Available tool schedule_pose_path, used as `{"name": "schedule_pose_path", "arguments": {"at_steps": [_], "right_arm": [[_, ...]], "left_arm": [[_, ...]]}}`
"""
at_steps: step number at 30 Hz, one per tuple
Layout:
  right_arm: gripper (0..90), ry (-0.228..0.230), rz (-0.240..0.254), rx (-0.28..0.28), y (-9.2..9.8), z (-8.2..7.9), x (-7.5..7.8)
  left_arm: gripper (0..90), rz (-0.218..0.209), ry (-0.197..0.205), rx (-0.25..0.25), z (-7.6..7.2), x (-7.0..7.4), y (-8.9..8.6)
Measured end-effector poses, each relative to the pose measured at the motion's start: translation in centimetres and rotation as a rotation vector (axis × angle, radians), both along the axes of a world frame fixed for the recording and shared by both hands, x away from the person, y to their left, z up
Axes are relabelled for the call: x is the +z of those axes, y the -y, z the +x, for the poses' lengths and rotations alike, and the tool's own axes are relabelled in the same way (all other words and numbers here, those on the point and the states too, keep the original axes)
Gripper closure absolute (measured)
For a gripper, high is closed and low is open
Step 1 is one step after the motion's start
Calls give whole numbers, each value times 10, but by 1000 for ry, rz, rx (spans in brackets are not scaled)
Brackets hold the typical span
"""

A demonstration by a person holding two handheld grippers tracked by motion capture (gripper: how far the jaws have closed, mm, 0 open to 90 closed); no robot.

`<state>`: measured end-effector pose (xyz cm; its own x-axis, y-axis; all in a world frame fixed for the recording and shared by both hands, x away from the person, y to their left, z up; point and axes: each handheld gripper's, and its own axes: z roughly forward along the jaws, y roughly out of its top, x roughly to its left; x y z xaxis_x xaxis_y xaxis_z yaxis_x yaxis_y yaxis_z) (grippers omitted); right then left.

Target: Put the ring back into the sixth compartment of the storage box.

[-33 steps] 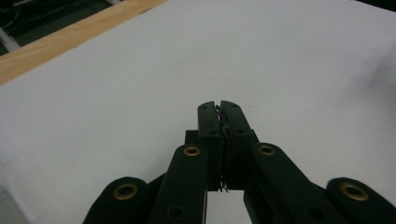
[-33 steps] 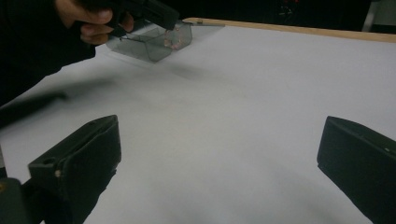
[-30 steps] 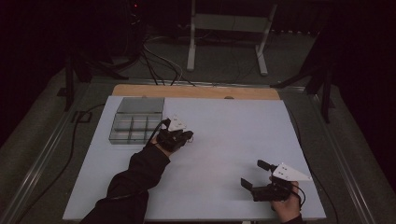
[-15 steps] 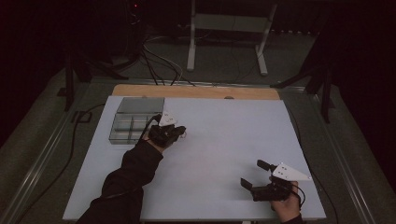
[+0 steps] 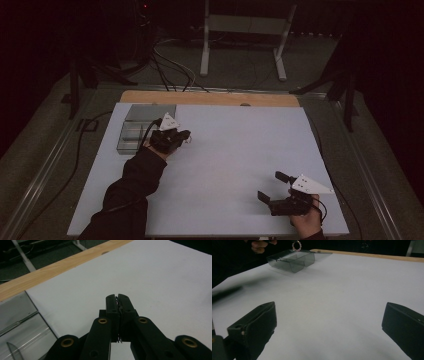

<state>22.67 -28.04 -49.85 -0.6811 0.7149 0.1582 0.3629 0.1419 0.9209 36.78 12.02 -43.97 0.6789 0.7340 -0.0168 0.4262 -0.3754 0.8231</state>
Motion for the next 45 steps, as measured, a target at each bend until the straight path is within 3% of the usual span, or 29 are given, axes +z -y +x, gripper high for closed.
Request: {"name": "schedule_pose_path", "arguments": {"at_steps": [27, 45], "right_arm": [[0, -4, 1, 1, 0, 0, 0], [0, -4, 1, 1, 0, 0, 0]], "left_arm": [[899, -27, -1, 121, 11, -1, -51], [899, -22, -22, 166, 15, -9, -68]]}}
